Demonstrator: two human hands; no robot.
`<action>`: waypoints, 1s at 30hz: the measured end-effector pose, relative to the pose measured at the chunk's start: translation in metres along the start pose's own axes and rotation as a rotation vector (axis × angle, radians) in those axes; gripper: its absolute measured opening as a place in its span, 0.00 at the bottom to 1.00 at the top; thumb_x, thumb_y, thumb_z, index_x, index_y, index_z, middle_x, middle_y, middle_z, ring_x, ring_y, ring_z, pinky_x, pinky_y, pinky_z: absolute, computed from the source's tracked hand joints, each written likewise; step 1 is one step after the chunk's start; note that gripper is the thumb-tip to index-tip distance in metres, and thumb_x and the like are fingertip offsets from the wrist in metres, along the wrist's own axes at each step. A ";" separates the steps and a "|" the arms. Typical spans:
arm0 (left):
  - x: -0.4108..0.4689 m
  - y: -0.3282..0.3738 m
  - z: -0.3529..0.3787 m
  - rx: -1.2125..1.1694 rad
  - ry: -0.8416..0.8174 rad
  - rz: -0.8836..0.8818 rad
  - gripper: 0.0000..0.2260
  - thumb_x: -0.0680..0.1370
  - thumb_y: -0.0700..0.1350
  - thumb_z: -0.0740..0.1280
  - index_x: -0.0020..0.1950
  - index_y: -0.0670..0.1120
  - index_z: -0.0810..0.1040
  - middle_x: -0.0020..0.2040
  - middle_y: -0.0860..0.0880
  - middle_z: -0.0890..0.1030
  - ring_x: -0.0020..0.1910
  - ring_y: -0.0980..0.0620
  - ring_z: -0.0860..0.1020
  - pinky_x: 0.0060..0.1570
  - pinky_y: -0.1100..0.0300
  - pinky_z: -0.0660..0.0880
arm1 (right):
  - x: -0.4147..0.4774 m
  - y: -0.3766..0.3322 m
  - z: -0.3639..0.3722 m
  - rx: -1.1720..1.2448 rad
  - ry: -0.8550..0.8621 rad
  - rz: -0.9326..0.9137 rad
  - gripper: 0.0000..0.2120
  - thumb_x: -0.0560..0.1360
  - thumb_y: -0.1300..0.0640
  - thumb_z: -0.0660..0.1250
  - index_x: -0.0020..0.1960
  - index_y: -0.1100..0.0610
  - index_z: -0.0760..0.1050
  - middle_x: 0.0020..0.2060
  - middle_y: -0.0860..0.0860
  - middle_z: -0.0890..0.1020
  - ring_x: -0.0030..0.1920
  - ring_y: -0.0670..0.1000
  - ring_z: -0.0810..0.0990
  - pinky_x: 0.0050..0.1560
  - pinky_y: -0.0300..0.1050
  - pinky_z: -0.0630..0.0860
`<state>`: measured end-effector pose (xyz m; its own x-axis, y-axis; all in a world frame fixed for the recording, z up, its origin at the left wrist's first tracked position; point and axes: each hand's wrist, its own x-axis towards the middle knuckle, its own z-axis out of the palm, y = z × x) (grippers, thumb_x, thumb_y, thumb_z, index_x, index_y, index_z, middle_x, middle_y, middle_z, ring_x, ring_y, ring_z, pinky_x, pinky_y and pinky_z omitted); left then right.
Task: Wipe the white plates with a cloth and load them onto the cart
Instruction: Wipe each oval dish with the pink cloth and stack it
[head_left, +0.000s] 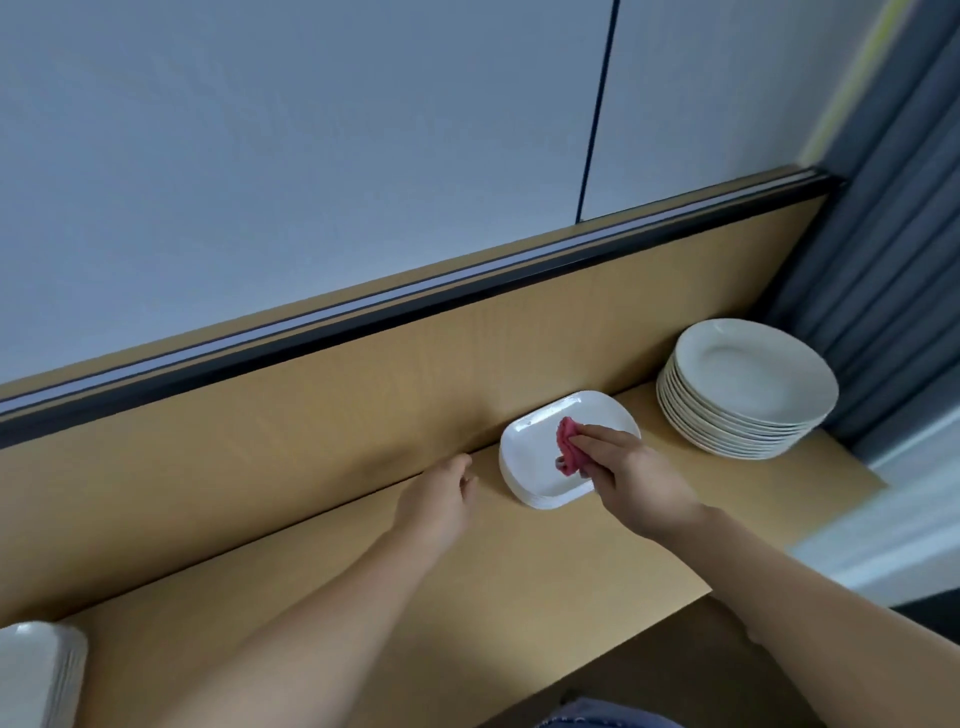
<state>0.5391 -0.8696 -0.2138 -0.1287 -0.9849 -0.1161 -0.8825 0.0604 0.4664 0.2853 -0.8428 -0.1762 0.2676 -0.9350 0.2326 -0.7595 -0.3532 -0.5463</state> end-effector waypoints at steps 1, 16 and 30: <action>0.007 0.009 0.006 0.010 -0.018 -0.007 0.17 0.81 0.51 0.58 0.70 0.50 0.70 0.58 0.51 0.80 0.56 0.50 0.78 0.52 0.57 0.74 | -0.001 0.012 -0.005 0.008 -0.002 0.003 0.13 0.80 0.61 0.60 0.59 0.49 0.77 0.55 0.35 0.78 0.51 0.41 0.79 0.43 0.47 0.80; 0.049 0.054 0.058 -0.053 -0.051 -0.208 0.07 0.81 0.48 0.62 0.46 0.46 0.68 0.39 0.51 0.75 0.38 0.49 0.74 0.34 0.57 0.66 | 0.004 0.088 -0.030 0.112 -0.056 -0.068 0.13 0.79 0.67 0.58 0.56 0.56 0.78 0.52 0.40 0.79 0.50 0.41 0.81 0.43 0.46 0.80; 0.068 0.071 0.053 -0.325 -0.070 -0.521 0.09 0.78 0.37 0.59 0.57 0.40 0.67 0.47 0.44 0.74 0.42 0.45 0.74 0.34 0.58 0.68 | 0.001 0.099 -0.042 0.118 -0.034 -0.041 0.12 0.81 0.64 0.58 0.58 0.55 0.78 0.54 0.41 0.79 0.50 0.38 0.81 0.44 0.46 0.81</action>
<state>0.4434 -0.9233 -0.2350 0.2429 -0.8579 -0.4527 -0.6561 -0.4891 0.5748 0.1855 -0.8776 -0.1958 0.3184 -0.9196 0.2303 -0.6729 -0.3904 -0.6283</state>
